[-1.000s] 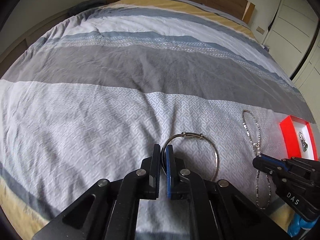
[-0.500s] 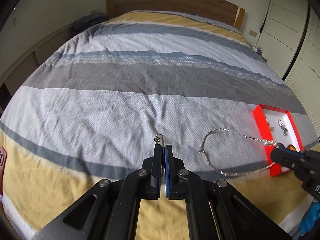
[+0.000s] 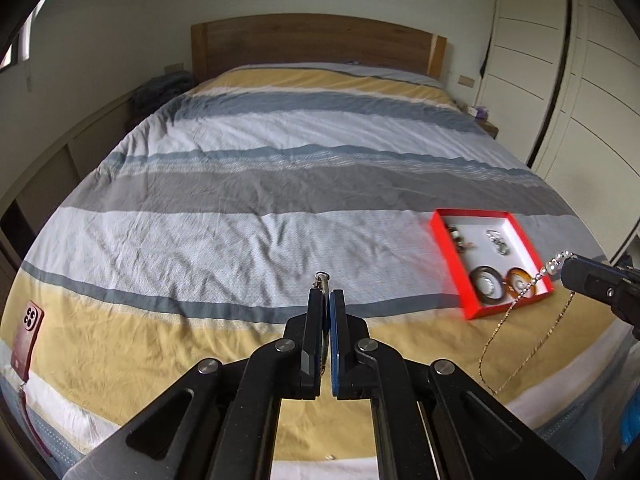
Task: Organize jewelry
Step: 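Carry the bangle and necklace into the red box and open both grippers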
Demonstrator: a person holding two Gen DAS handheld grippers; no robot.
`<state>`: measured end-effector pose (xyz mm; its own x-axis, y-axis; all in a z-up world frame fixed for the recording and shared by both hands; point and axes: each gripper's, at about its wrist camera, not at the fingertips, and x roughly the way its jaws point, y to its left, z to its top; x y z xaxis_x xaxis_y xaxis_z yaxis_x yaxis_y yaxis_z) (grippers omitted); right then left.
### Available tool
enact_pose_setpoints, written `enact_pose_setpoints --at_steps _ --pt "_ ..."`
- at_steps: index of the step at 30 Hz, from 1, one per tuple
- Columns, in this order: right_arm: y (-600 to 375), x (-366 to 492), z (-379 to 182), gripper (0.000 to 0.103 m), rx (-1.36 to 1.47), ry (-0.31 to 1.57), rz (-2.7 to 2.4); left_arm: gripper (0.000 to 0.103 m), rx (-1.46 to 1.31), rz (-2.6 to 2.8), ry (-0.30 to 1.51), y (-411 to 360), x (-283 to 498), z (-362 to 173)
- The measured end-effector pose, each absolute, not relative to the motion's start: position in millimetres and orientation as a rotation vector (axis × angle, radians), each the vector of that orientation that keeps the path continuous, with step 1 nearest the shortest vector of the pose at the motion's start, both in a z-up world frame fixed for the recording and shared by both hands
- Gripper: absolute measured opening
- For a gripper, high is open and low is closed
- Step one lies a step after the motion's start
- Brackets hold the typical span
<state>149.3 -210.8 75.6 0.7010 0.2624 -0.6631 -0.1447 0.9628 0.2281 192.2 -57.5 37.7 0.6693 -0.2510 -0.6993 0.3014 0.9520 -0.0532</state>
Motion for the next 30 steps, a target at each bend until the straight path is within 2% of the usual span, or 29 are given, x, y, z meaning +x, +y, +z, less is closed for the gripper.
enact_pose_setpoints --at_steps 9,17,23,30 --pt "-262 110 108 0.004 0.170 0.680 0.153 0.003 0.104 -0.416 0.734 -123 168 64" --pt "-332 134 118 0.004 0.183 0.657 0.066 0.003 0.131 -0.524 0.762 -210 203 56" --pt "-377 179 98 0.004 0.199 0.671 0.028 0.003 0.159 -0.581 0.809 -279 244 27" --pt "-418 231 47 0.004 0.245 0.701 0.008 0.003 0.199 -0.584 0.880 -335 291 -27"
